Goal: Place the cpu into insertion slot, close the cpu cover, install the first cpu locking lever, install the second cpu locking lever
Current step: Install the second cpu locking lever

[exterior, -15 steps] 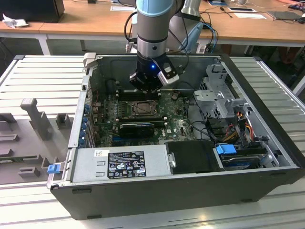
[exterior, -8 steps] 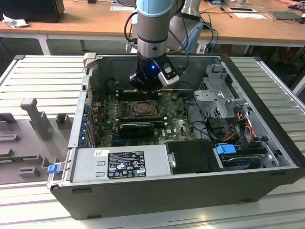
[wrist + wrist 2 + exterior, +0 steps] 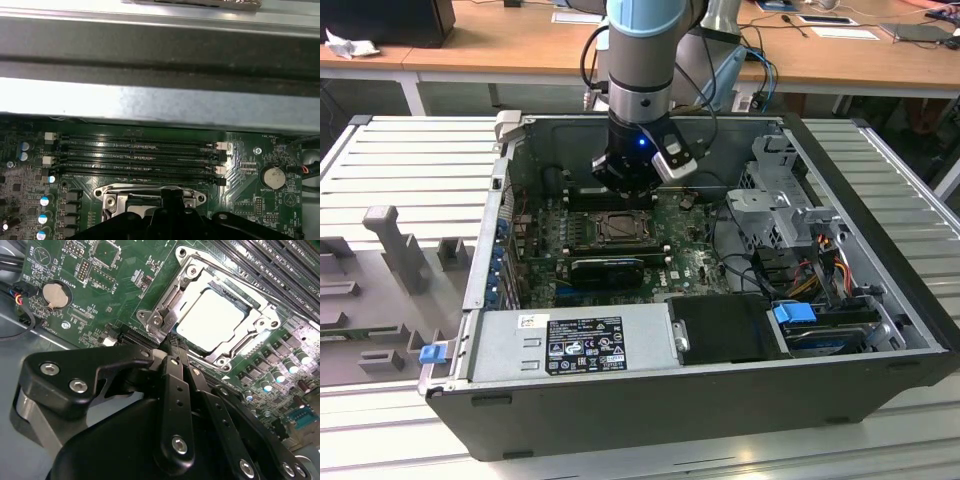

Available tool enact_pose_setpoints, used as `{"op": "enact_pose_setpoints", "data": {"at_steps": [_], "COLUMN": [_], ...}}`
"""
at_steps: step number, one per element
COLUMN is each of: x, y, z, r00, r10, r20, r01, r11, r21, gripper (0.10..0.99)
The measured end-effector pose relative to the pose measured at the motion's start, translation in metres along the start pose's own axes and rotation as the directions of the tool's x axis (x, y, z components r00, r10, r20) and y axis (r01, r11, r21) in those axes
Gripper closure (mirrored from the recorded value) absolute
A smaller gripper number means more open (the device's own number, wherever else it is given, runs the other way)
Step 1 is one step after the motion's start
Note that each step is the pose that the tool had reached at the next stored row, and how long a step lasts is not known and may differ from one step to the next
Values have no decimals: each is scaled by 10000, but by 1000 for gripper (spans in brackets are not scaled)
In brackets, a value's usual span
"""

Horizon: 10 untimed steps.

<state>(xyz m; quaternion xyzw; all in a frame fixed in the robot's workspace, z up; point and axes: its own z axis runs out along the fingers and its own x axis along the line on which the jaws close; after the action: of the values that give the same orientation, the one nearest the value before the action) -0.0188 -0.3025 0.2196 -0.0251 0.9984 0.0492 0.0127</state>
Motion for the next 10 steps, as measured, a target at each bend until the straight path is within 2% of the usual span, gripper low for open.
{"op": "enact_pose_setpoints", "data": {"at_steps": [10], "x": [1], "y": [-18], "z": [-11], "r00": [10000], "r10": [0], "r20": [-1], "r01": [0], "r11": [10000], "r21": [1], "gripper": [980]}}
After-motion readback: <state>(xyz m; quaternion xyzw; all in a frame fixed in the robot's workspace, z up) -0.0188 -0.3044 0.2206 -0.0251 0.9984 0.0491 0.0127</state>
